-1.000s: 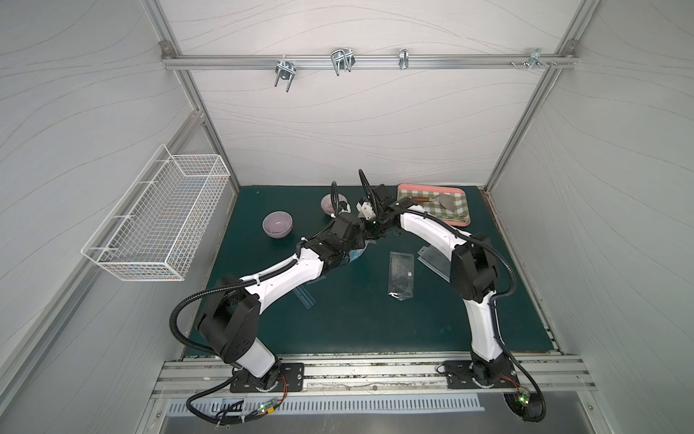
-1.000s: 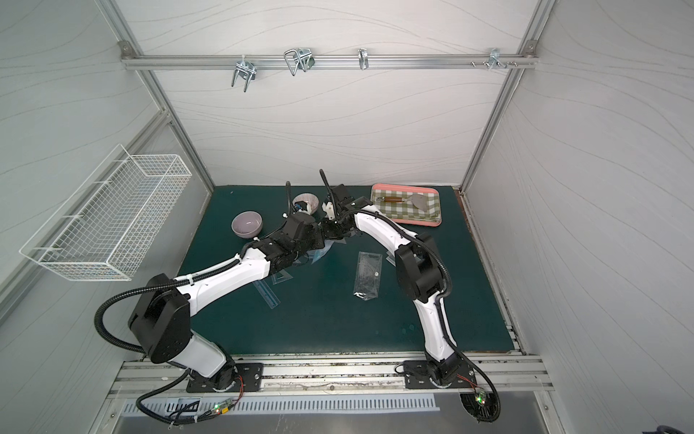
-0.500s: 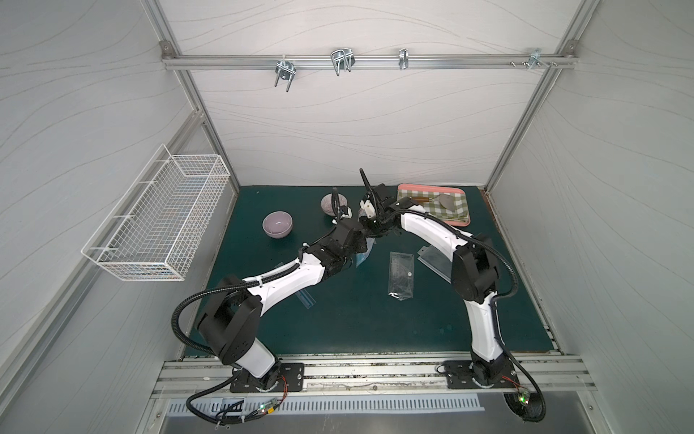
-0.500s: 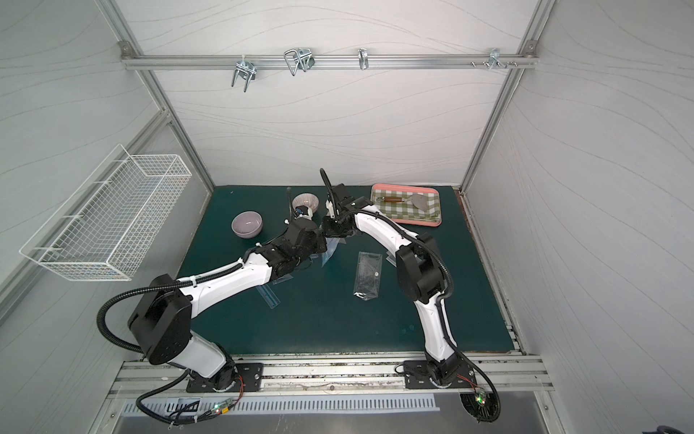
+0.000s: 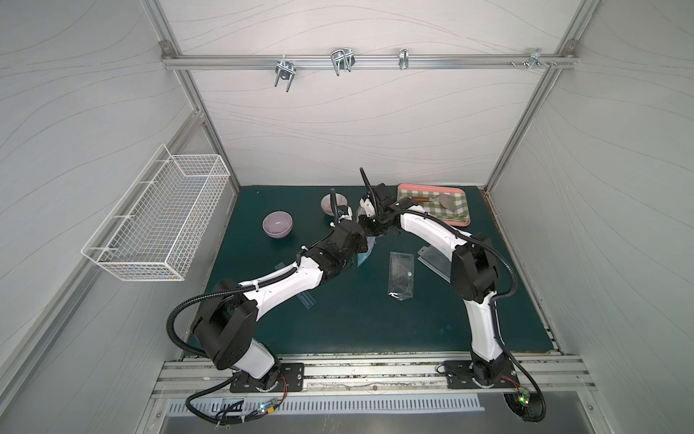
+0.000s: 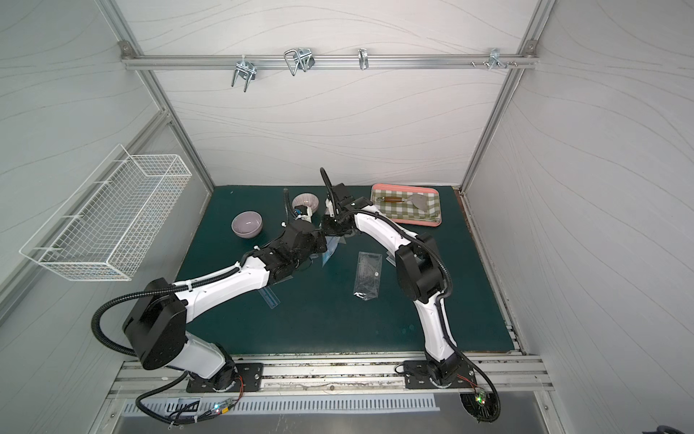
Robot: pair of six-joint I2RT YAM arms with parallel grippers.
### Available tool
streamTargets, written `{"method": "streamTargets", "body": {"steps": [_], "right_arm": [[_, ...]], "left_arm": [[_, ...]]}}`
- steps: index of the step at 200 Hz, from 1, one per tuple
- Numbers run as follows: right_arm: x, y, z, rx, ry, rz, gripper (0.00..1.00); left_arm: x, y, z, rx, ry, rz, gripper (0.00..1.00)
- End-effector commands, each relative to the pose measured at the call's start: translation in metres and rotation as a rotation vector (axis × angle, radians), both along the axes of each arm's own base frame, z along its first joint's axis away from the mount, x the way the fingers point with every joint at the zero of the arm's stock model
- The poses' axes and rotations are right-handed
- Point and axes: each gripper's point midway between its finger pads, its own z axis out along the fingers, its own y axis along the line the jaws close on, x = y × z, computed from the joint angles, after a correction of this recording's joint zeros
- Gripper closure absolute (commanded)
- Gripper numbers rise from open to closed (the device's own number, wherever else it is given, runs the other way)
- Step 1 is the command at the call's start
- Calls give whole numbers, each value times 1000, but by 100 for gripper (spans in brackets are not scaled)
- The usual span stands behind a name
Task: Open the ruler set and take out the ruler
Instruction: Take out the ruler from the ruler set bag.
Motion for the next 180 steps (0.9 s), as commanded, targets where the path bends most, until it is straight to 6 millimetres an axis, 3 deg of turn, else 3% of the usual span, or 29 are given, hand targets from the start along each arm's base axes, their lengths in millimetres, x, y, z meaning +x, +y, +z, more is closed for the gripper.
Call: {"method": "streamTargets", "body": {"steps": [1,118,180], "right_arm": [[1,3,-4,-11,3,-5,92],[1,-25,53,-70,-172,-46,97],[-3,-41,80,-80,-240,-66,97]], "left_arm": [[10,-6,36,-63,-107,18,100],[32,-15,8,-79,-26,74,100],[45,-3,-5,-94,9,115,100]]}}
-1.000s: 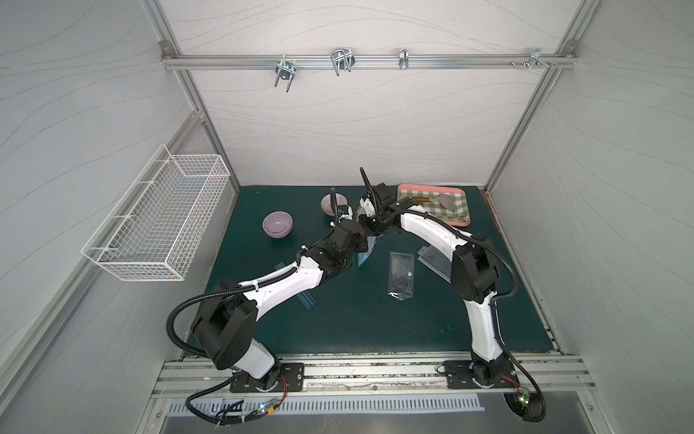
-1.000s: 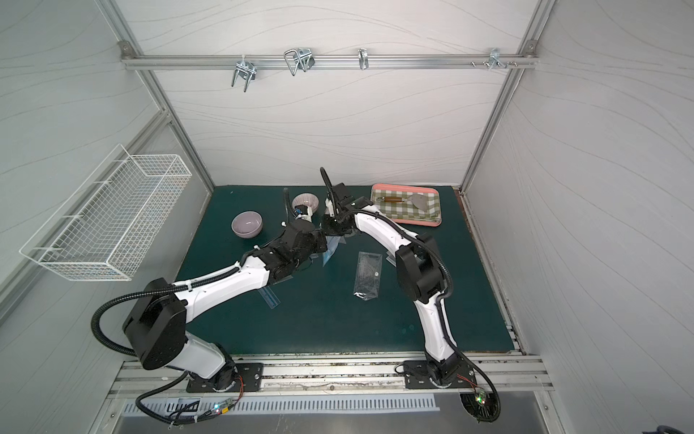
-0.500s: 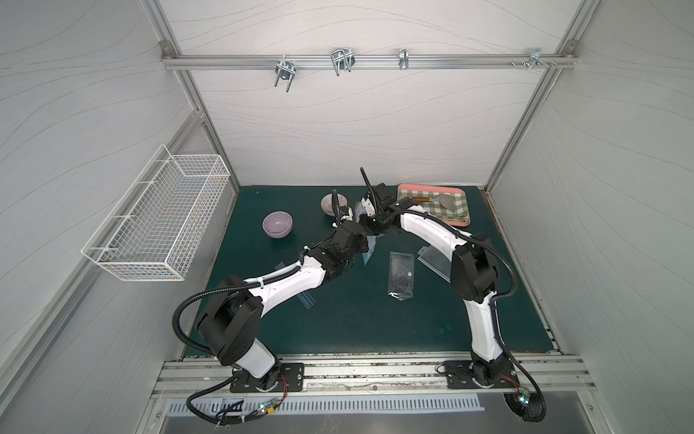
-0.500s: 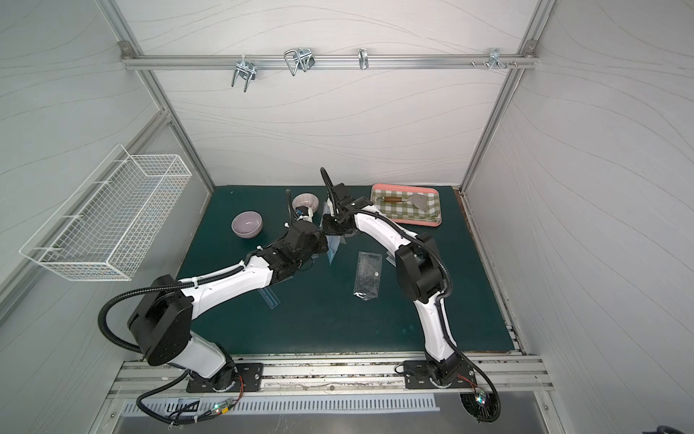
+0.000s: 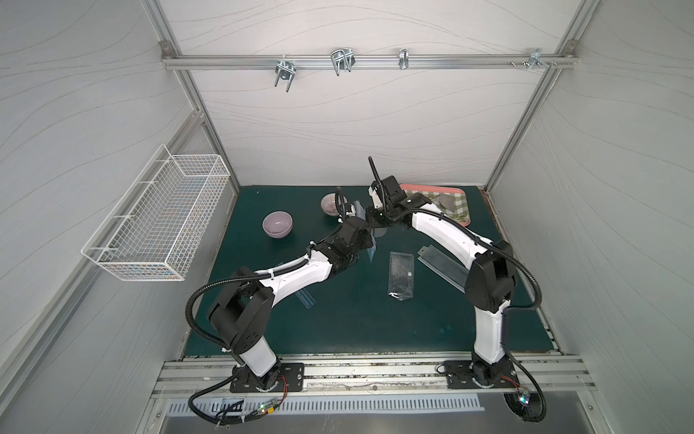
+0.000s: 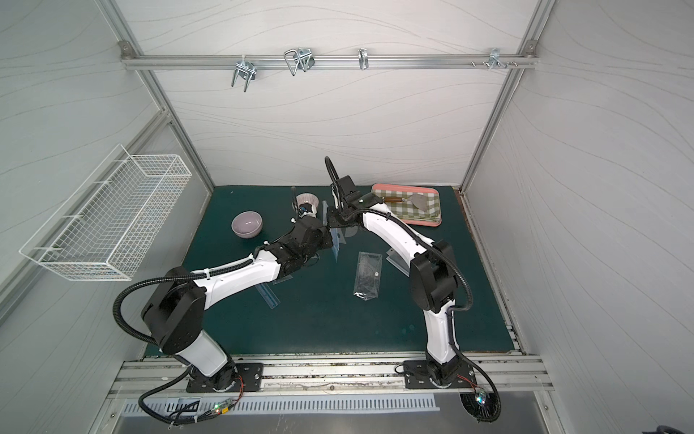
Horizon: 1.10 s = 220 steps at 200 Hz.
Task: Open the ruler set and take out the ruler
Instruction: Take out the ruler from the ruler set bag.
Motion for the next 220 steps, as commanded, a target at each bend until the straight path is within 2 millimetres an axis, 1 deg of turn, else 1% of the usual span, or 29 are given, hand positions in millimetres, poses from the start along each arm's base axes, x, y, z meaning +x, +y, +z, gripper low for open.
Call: {"method": "streamTargets", "body": {"steps": [1,17,41,47,79,97,118,147,164,183,192,205,220], "right_arm": [[-11,-10,20,-17,-36,1,97],[-12,-13,30,-16,-63,-4,98],[-8,-24,48,-15,-129,-40,98],[-6,-27,52,-11,-148,-51,99],[6,-38,60,18,-233,-108,99],[11,-44,66,22,-275,-141,99],[17,-54,80,48,-323,-176,99],[23,-68,98,109,-391,-218,100],[24,-71,99,128,-387,-216,100],[20,-69,97,123,-346,-171,100],[16,-67,93,124,-313,-139,99],[8,-64,79,137,-235,-83,99],[-5,-58,65,173,-152,-13,100]], "left_arm": [[19,5,12,-49,-32,56,100],[23,11,8,-50,-23,69,100],[25,17,6,-43,-24,77,100],[24,17,6,-43,-26,74,100],[21,12,5,-56,-16,41,100],[18,15,3,-47,-12,44,100],[15,18,4,-32,-17,42,100],[12,16,4,-28,-12,18,100],[11,14,4,-23,-9,5,100],[8,22,8,10,-15,18,100],[5,29,13,32,-22,34,100],[0,41,23,64,-35,58,100],[-7,58,41,100,-65,88,100]]}}
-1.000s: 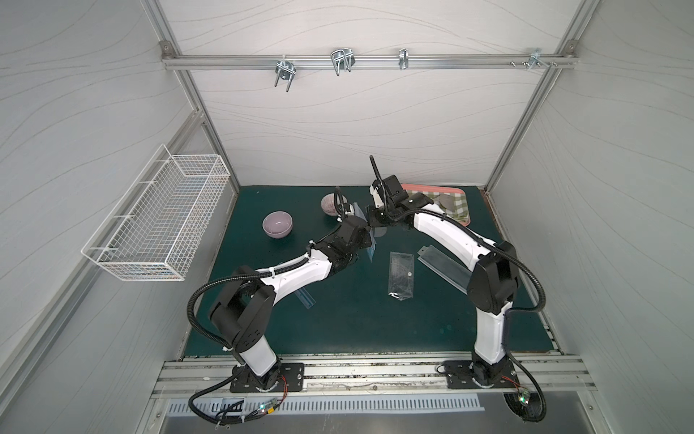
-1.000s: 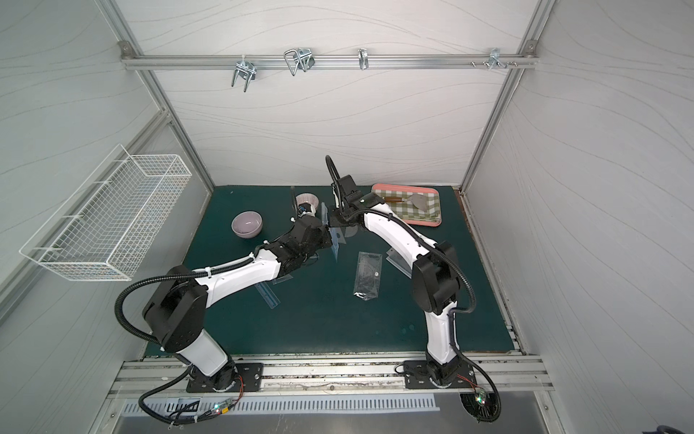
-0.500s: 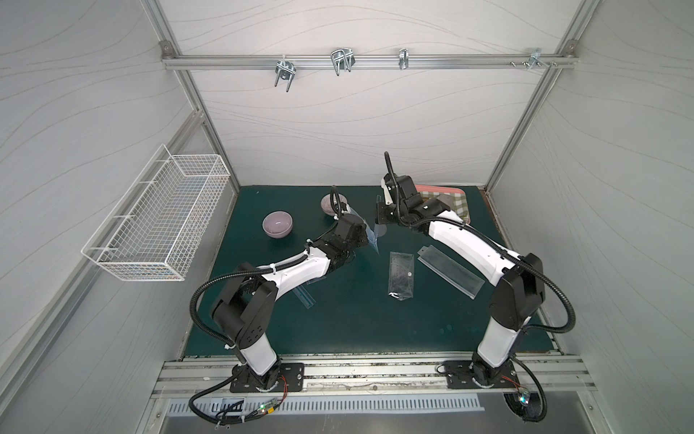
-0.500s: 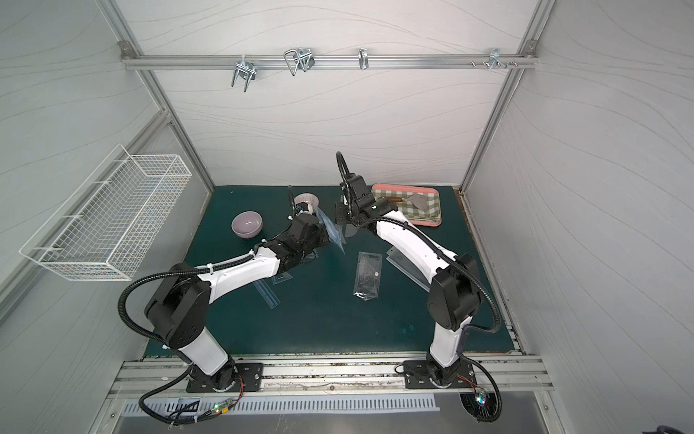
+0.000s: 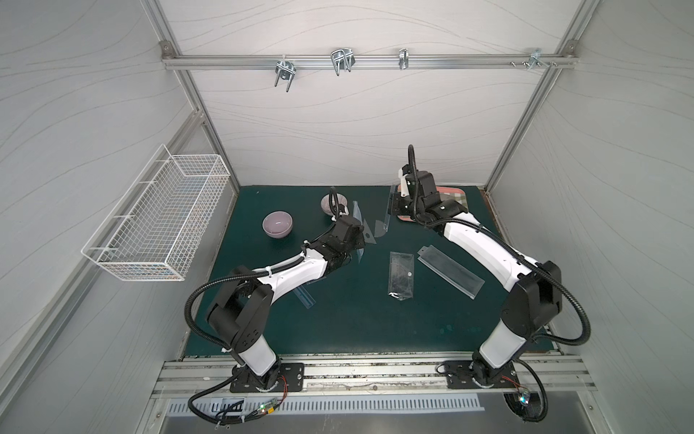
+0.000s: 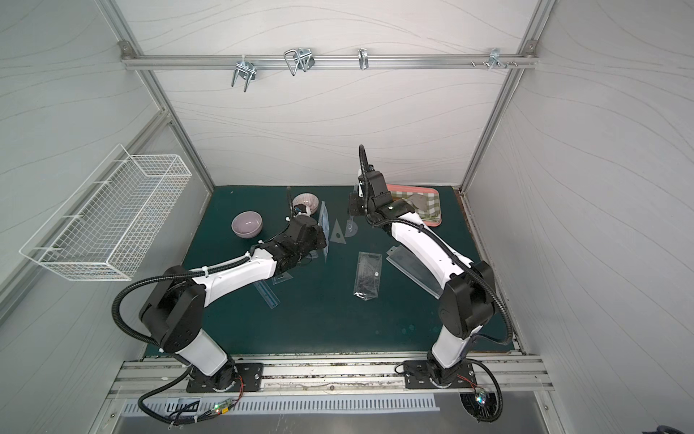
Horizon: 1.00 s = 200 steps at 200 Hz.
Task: Open the ruler set and take out the ruler
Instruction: Take out the ruler from the ruler set bag, then place the ruler at the center of the board.
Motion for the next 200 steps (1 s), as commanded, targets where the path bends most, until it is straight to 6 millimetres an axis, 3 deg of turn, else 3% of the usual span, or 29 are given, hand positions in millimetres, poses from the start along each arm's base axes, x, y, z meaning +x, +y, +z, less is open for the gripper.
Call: {"method": "streamTargets", "body": {"steps": [1,35,71,147,173,200], "right_arm": [[-26,11,-12,48,117,151,100],[-69,38,-58,85,296,342,100],[-96,57,-104,82,434,430,100],[-128,89,-198,77,646,505,100],[-129,94,-218,93,687,497,100],[-120,99,-225,109,691,481,99]], "left_arm": [[-3,29,50,38,-110,73,100],[-17,64,85,60,-151,125,100],[-29,87,102,64,-162,151,100],[-31,97,93,61,-132,156,100],[-30,95,88,56,-116,146,100],[-29,90,81,49,-97,130,100]]}}
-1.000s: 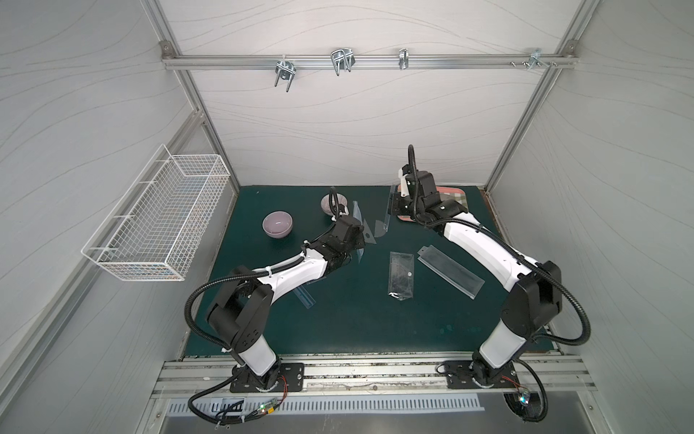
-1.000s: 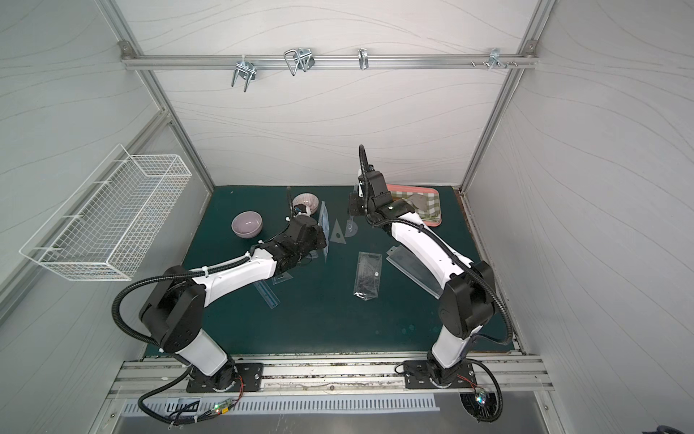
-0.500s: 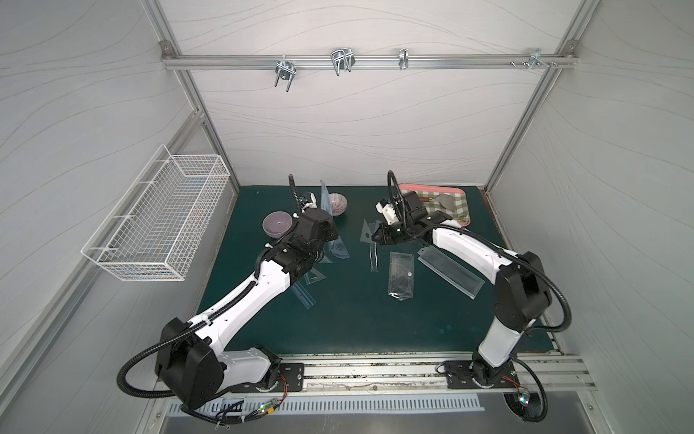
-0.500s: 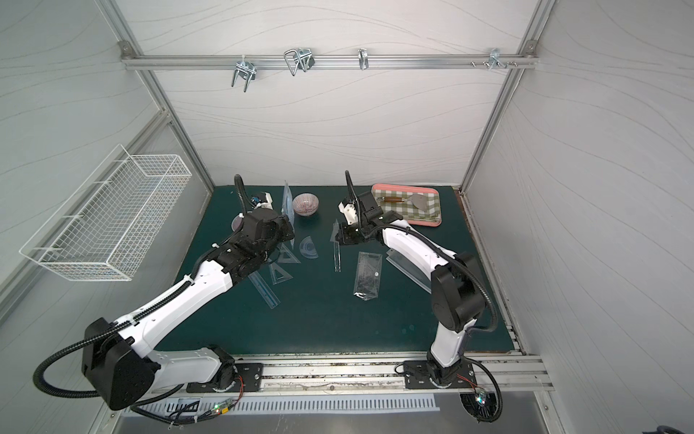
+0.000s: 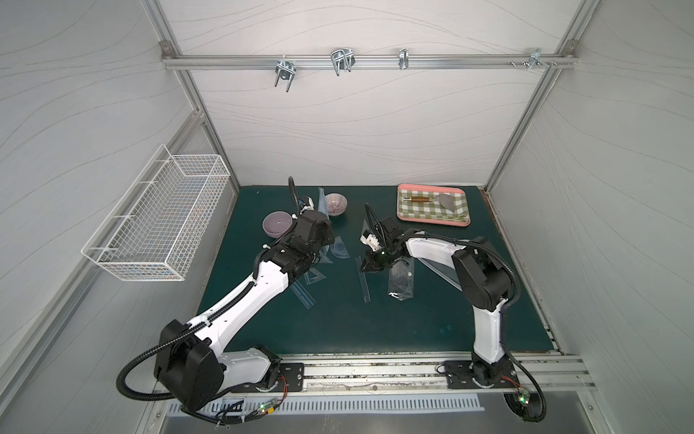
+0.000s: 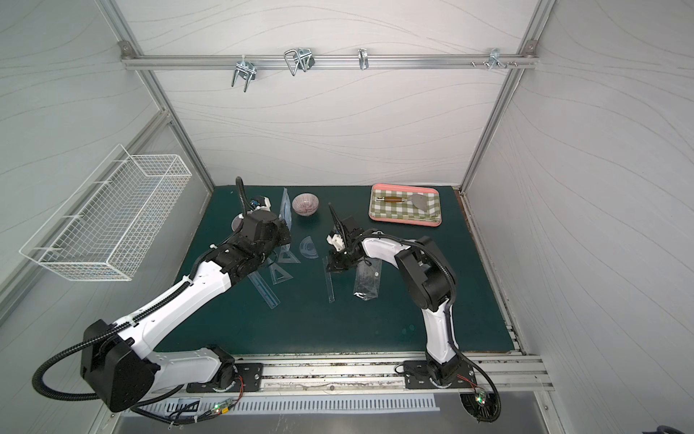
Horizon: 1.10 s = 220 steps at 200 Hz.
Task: Open the ruler set and take out the ruler
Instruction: Place the ruler at the center of the board.
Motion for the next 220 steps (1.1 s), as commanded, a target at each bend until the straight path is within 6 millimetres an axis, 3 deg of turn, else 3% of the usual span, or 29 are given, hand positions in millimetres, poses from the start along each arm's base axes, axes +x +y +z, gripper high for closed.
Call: {"method": "streamTargets", "body": {"steps": [1,38,52,72,95,112,129,166,184,220], "right_arm": [[9,12,-1,42,-3,-10,99],[32,8,-9,14,-24,-59,93],[39,3,-7,-7,-49,-69,83],[43,-3,8,-36,-106,-64,71],[43,-9,38,-36,-174,-64,70],[44,-13,65,-13,-223,-72,73],[44,-12,91,33,-260,-77,82],[49,2,140,151,-310,-72,97],[53,12,153,194,-303,-61,100],[58,30,158,214,-285,-50,100]], "left_arm": [[5,-4,3,-24,-15,-7,100],[7,-11,-8,-41,17,-29,100],[8,-14,-14,-44,29,-38,100],[10,-17,-24,-45,48,-39,100],[13,-21,-37,-49,71,-47,100],[15,-27,-46,-65,85,-62,100],[14,-33,-53,-96,90,-80,100],[13,-44,-56,-152,99,-124,100],[13,-48,-56,-172,99,-136,100],[14,-54,-53,-200,92,-156,100]]}}
